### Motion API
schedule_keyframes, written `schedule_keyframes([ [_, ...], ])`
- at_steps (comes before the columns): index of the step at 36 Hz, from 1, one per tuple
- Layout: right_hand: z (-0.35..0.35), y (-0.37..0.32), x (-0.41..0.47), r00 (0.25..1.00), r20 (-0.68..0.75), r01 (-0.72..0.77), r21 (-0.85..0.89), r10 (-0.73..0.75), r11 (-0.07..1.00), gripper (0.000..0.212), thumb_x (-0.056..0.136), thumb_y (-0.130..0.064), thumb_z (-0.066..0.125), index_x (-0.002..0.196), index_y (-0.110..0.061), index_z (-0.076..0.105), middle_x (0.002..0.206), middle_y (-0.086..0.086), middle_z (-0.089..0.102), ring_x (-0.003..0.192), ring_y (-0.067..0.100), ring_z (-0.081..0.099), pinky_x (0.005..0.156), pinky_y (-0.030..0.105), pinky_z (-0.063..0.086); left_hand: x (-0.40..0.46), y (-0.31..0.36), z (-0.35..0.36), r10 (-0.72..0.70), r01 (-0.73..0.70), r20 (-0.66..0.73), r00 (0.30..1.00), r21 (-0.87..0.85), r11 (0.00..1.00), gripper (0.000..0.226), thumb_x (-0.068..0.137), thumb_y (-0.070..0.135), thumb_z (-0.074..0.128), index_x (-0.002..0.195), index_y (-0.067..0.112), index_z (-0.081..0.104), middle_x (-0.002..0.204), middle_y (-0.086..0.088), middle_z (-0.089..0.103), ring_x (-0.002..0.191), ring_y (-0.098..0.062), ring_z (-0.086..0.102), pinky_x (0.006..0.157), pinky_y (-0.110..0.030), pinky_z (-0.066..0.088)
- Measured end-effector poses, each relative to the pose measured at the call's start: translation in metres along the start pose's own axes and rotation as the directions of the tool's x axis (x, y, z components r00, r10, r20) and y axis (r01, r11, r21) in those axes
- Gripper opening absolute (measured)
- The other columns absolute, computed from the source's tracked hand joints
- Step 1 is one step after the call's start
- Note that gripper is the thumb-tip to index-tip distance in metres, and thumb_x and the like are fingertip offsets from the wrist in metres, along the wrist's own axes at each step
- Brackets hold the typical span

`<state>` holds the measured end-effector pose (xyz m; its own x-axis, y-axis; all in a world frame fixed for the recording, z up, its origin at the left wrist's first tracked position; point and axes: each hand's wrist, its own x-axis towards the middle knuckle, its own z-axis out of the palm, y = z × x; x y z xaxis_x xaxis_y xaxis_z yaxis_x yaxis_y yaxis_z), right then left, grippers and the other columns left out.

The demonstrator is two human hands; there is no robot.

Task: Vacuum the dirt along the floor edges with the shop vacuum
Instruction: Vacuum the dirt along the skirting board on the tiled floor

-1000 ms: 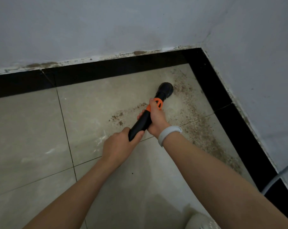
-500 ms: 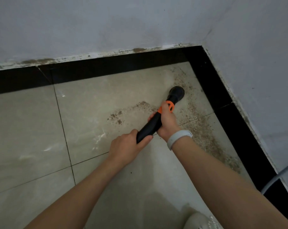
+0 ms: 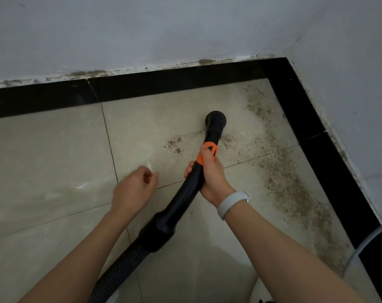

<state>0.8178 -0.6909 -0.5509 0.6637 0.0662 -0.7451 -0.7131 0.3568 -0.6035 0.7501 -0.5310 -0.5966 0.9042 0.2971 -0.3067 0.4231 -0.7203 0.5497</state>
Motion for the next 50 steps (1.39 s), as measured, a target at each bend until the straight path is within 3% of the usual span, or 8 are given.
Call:
schedule_keyframes([
  [2, 0.002, 0.009, -0.011, 1.000, 0.023, 0.013, -0.061, -0.012, 0.998, 0.019, 0.096, -0.028, 0.054, 0.092, -0.014, 0.042, 0.059, 0.007, 0.049, 0.047, 0.020, 0.048, 0.049, 0.029, 0.047, 0.001, -0.019, -0.001, 0.024, -0.008, -0.124, 0.992, 0.129, 0.992, 0.043, 0.091, 0.042, 0.057, 0.121, 0.012, 0.057, 0.121, -0.011, 0.059, 0.112, -0.031, 0.051, 0.084, -0.040, 0.045],
  [6, 0.004, 0.016, -0.026, 0.999, 0.040, 0.037, -0.086, -0.033, 0.996, 0.017, 0.094, -0.024, 0.058, 0.090, -0.015, 0.044, 0.056, 0.008, 0.049, 0.043, 0.020, 0.046, 0.046, 0.028, 0.045, 0.002, -0.051, -0.001, -0.105, 0.084, 0.044, 0.993, 0.337, 0.938, 0.082, 0.083, 0.061, 0.057, 0.149, 0.024, 0.024, 0.156, -0.009, 0.017, 0.143, -0.033, 0.013, 0.110, -0.051, 0.022],
  [10, 0.009, 0.010, -0.032, 0.999, 0.047, 0.026, -0.143, -0.020, 0.989, 0.019, 0.092, -0.023, 0.060, 0.092, -0.013, 0.045, 0.054, 0.008, 0.049, 0.041, 0.021, 0.046, 0.044, 0.027, 0.045, -0.001, -0.066, 0.004, -0.152, 0.069, 0.170, 0.974, 0.417, 0.906, 0.095, 0.082, 0.072, 0.046, 0.152, 0.029, -0.001, 0.160, -0.004, -0.013, 0.146, -0.031, -0.014, 0.115, -0.056, 0.002],
  [22, 0.029, -0.082, 0.008, 0.974, 0.087, 0.225, -0.340, -0.208, 0.913, 0.025, 0.089, -0.015, 0.063, 0.102, -0.012, 0.041, 0.052, 0.006, 0.046, 0.036, 0.017, 0.046, 0.040, 0.026, 0.044, 0.003, -0.063, 0.002, -0.168, 0.104, 0.131, 0.977, 0.397, 0.912, 0.097, 0.079, 0.072, 0.052, 0.152, 0.032, 0.002, 0.161, -0.001, -0.011, 0.147, -0.029, -0.011, 0.116, -0.055, 0.006],
  [30, -0.005, -0.139, 0.005, 0.989, 0.128, 0.023, -0.629, 0.074, 0.777, 0.017, 0.093, -0.015, 0.055, 0.103, -0.017, 0.042, 0.058, 0.006, 0.047, 0.040, 0.015, 0.046, 0.040, 0.025, 0.045, 0.013, -0.054, 0.005, -0.228, 0.158, 0.160, 0.960, 0.361, 0.919, 0.105, 0.073, 0.074, 0.059, 0.150, 0.036, 0.000, 0.159, -0.001, -0.018, 0.145, -0.033, -0.019, 0.113, -0.062, 0.003],
  [38, -0.030, -0.080, -0.012, 0.939, 0.207, 0.012, -0.820, 0.276, 0.572, 0.021, 0.093, -0.006, 0.055, 0.095, -0.016, 0.036, 0.056, 0.011, 0.044, 0.036, 0.020, 0.043, 0.039, 0.025, 0.041, 0.015, -0.050, 0.010, -0.253, 0.189, 0.150, 0.956, 0.344, 0.920, 0.106, 0.073, 0.077, 0.055, 0.150, 0.036, -0.004, 0.158, -0.002, -0.023, 0.143, -0.035, -0.024, 0.111, -0.065, -0.002],
  [47, -0.026, -0.037, -0.018, 0.921, 0.288, 0.120, -0.849, 0.261, 0.515, 0.021, 0.089, -0.009, 0.063, 0.093, -0.016, 0.043, 0.058, 0.010, 0.050, 0.041, 0.022, 0.048, 0.045, 0.030, 0.044, 0.015, -0.055, 0.014, -0.243, 0.186, 0.125, 0.962, 0.353, 0.917, 0.107, 0.071, 0.079, 0.052, 0.150, 0.037, -0.006, 0.158, -0.001, -0.022, 0.143, -0.033, -0.024, 0.111, -0.064, -0.003],
  [50, -0.022, -0.021, -0.012, 0.962, 0.257, 0.200, -0.889, 0.087, 0.412, 0.021, 0.086, -0.013, 0.064, 0.099, -0.019, 0.049, 0.067, 0.007, 0.055, 0.042, 0.022, 0.052, 0.045, 0.031, 0.047, 0.014, -0.056, 0.014, -0.238, 0.180, 0.132, 0.962, 0.346, 0.921, 0.107, 0.071, 0.080, 0.052, 0.150, 0.037, -0.007, 0.158, -0.001, -0.023, 0.143, -0.033, -0.025, 0.112, -0.064, -0.004],
])
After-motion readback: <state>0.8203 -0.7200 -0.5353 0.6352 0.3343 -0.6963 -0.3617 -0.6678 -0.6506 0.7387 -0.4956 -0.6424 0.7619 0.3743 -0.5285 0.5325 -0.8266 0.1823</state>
